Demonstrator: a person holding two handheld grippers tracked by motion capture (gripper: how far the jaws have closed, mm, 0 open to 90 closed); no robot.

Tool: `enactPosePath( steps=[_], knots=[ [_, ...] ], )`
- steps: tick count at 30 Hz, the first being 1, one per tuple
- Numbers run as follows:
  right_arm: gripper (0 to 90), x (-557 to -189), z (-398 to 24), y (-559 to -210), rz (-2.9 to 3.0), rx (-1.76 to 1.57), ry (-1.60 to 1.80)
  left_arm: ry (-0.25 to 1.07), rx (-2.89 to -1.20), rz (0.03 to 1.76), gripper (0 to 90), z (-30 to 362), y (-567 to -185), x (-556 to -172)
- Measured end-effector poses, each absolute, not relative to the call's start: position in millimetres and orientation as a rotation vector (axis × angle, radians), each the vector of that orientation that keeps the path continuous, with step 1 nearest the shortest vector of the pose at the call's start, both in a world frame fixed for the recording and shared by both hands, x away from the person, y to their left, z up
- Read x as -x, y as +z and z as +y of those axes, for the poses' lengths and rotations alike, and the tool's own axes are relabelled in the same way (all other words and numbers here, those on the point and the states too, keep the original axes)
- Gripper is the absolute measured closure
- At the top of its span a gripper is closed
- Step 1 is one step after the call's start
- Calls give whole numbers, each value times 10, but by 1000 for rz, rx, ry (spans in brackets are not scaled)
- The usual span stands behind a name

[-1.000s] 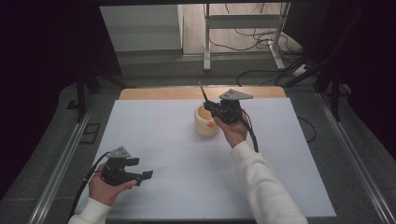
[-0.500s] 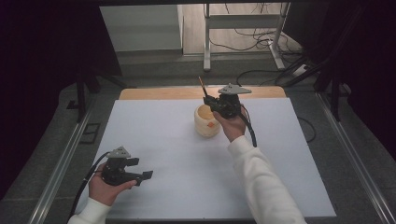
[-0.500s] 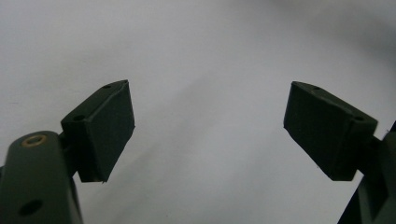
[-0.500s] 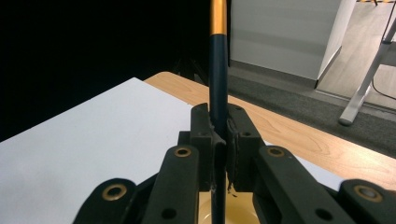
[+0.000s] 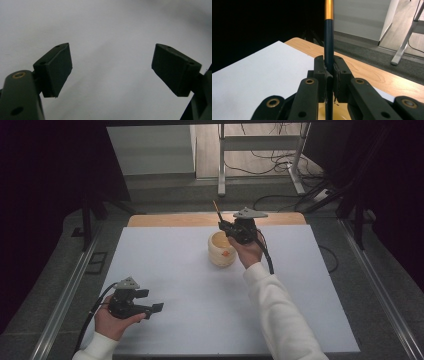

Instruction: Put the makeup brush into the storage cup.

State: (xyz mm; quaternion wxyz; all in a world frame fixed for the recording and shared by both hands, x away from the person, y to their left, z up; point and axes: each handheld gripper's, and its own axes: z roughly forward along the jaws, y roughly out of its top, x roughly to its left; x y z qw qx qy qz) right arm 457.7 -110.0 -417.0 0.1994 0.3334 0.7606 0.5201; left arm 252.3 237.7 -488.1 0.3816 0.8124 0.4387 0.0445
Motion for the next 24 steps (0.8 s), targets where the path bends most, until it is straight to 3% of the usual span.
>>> enactPosePath(
  steps=[24],
  knots=[
    [838, -4737, -987, -4384, 2134, -955, 1489, 111, -2072, 1121, 180, 2380, -4885, -2518]
  ],
)
